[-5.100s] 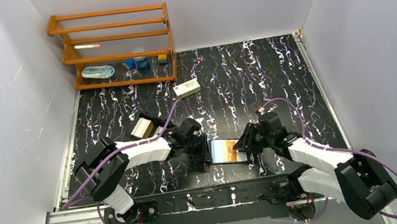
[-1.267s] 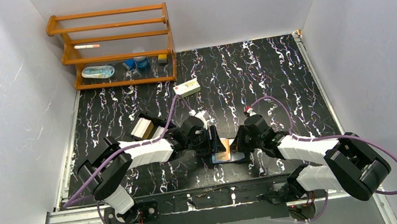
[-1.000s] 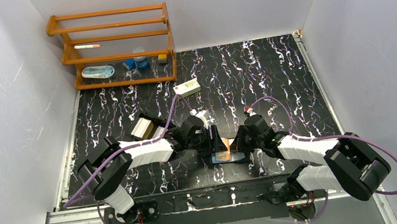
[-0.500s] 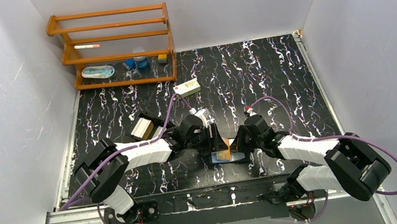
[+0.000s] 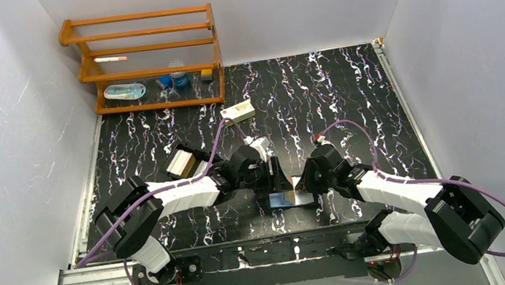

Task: Put the credit cards into the card holder
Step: Insert the credit card into the card holder.

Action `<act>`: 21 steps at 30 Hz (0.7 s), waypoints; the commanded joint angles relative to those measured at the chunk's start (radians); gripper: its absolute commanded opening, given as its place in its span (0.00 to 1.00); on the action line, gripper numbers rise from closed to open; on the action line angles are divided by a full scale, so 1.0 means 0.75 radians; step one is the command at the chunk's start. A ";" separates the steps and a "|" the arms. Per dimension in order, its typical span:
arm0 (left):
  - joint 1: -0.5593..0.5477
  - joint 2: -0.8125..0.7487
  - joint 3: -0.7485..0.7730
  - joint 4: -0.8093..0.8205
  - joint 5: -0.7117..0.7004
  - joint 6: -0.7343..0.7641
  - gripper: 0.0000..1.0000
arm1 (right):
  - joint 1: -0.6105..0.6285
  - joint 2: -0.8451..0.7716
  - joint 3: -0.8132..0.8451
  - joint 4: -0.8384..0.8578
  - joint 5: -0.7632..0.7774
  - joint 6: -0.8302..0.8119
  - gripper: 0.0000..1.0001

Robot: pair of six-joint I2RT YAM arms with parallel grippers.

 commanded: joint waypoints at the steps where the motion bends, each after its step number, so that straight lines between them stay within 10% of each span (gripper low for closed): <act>1: -0.014 -0.063 0.070 0.016 0.026 0.031 0.54 | 0.002 -0.045 0.075 -0.158 0.110 -0.026 0.26; 12: -0.016 -0.018 0.110 -0.016 0.023 0.054 0.53 | 0.001 -0.113 0.096 -0.194 0.111 -0.069 0.22; 21: -0.015 0.011 0.071 0.029 0.033 0.065 0.32 | 0.002 -0.231 0.092 -0.231 0.111 -0.045 0.20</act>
